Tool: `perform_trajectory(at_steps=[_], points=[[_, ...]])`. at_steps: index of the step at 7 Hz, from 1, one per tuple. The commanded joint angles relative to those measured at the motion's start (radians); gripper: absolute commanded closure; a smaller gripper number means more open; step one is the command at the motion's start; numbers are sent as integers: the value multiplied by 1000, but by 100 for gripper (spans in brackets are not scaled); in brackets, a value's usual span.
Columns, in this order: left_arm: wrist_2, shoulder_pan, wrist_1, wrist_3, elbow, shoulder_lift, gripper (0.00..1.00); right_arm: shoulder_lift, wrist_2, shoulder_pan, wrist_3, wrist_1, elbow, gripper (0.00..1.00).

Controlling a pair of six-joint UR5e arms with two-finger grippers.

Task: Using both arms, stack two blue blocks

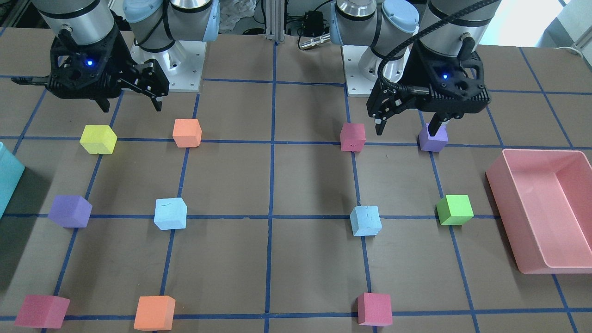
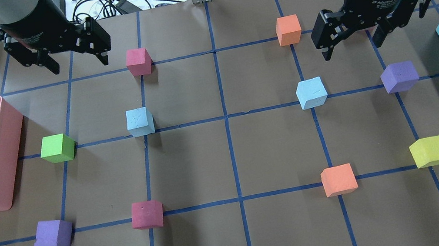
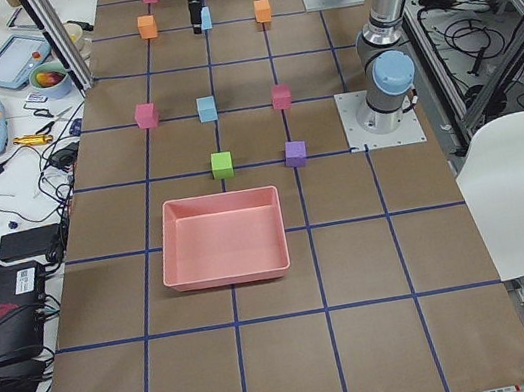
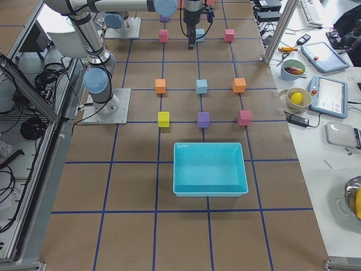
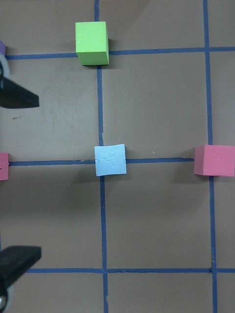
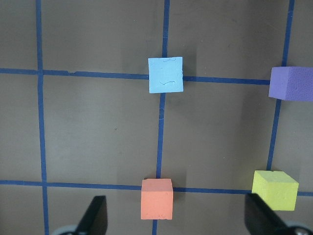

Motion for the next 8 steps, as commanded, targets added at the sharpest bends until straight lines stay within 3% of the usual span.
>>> perform_trajectory(at_steps=[1, 4, 5, 6, 8], points=[[1, -5, -14, -1, -11, 9, 0, 3, 8, 1, 0, -6, 7, 0], [-3, -5, 8, -1, -103, -35, 0, 3, 2, 1, -1, -5, 7, 0], [-3, 2, 98, 8, -172, -44, 0, 6, -5, 1, -1, -2, 7, 0], [-3, 5, 264, 17, -253, -75, 0, 9, 8, 1, -1, -6, 9, 0], [-3, 5, 364, 0, -315, -162, 0, 116, -5, -2, 0, -17, 33, 0]])
